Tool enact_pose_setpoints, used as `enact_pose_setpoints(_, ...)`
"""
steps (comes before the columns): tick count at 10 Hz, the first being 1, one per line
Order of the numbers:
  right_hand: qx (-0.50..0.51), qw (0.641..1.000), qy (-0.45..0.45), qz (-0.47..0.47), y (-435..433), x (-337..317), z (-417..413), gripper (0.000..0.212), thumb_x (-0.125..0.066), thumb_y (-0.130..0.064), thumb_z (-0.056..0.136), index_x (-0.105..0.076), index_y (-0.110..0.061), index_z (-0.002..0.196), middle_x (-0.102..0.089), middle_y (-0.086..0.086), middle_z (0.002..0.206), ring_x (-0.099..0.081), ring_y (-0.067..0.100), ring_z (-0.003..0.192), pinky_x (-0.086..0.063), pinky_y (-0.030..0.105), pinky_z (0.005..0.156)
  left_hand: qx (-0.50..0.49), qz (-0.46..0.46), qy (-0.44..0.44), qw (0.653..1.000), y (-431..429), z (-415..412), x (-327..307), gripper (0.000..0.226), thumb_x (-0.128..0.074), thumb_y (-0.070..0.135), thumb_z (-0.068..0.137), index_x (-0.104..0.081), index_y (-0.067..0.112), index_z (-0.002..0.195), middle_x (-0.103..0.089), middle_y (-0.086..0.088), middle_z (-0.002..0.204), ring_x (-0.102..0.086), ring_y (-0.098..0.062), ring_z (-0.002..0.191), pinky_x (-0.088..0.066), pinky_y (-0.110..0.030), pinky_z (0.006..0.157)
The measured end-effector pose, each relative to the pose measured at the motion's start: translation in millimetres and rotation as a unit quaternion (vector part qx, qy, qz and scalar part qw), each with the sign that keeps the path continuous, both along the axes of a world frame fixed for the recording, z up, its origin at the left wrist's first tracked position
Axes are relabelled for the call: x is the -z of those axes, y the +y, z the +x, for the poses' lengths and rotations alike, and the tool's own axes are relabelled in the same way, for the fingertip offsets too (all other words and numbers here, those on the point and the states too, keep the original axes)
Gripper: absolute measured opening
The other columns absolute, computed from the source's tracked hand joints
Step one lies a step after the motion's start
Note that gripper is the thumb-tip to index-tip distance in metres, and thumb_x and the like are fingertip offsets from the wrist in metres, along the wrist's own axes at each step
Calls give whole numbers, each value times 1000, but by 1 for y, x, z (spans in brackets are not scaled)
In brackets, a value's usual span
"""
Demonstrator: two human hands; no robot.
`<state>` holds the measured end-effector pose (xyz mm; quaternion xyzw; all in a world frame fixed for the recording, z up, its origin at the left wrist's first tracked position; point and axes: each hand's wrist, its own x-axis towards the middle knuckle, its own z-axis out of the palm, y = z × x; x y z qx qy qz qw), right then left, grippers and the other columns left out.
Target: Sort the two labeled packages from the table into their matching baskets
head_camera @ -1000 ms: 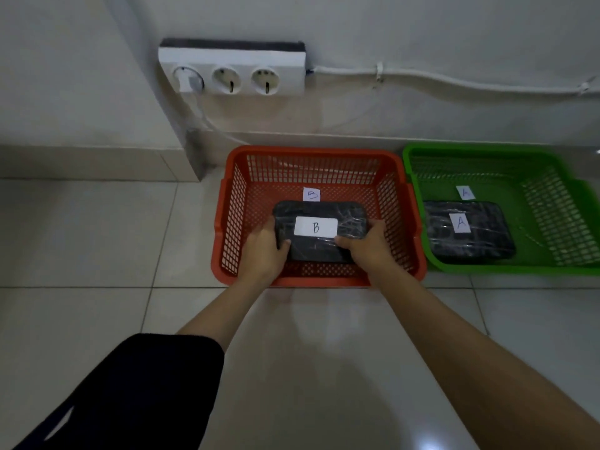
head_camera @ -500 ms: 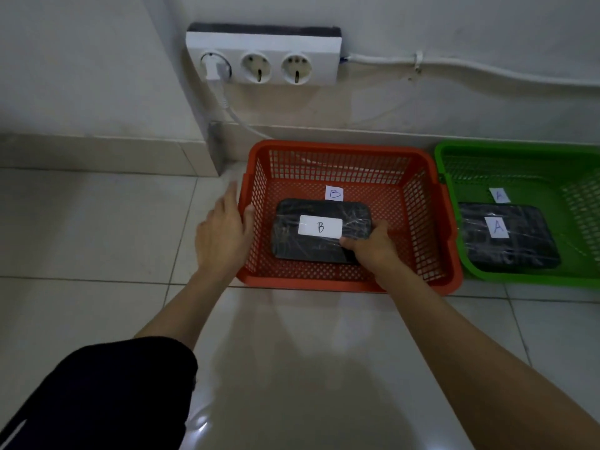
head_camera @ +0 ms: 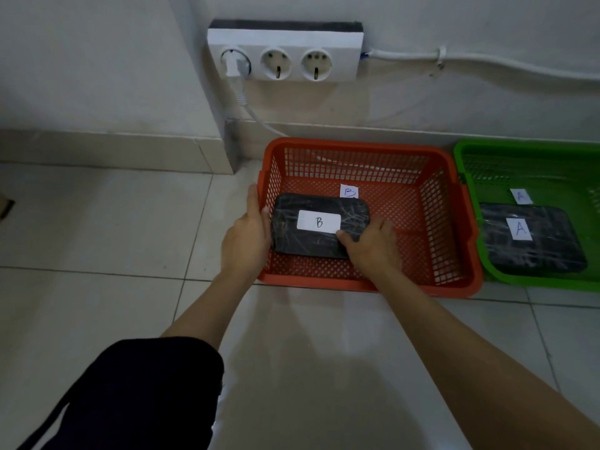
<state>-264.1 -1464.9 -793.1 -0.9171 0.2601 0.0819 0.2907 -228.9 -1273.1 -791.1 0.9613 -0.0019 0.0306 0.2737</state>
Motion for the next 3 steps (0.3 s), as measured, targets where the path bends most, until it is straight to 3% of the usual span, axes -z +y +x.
enact_pose_setpoints(1, -66, 989, -71, -114, 5, -11, -6, 73, -47, -48, 90, -23, -6, 145, -35, 19, 144, -35, 34, 129, -37, 49, 101, 1, 1, 49, 999, 0, -1, -4, 55, -27, 33, 98, -7, 23, 149, -65, -23, 110, -63, -40, 88, -40, -41, 66)
enact_pose_setpoints(2, -169, 973, -62, -143, 2, -39, -2, 64, -40, -45, 94, -26, -10, 145, -36, 14, 146, -35, 30, 131, -37, 47, 102, 22, 31, 134, 990, -3, 1, -34, 61, -36, 30, 96, -9, 15, 148, -45, -20, 140, -46, -40, 122, -40, -53, 93)
enact_pose_setpoints(3, -207, 969, -58, -124, -6, -89, 2, 56, -38, -37, 96, -28, -10, 144, -40, 14, 145, -37, 31, 131, -38, 48, 103, 64, 108, 166, 978, -5, 12, -92, 56, -42, 36, 93, -28, 11, 142, -35, -14, 148, -33, -35, 133, -32, -54, 104)
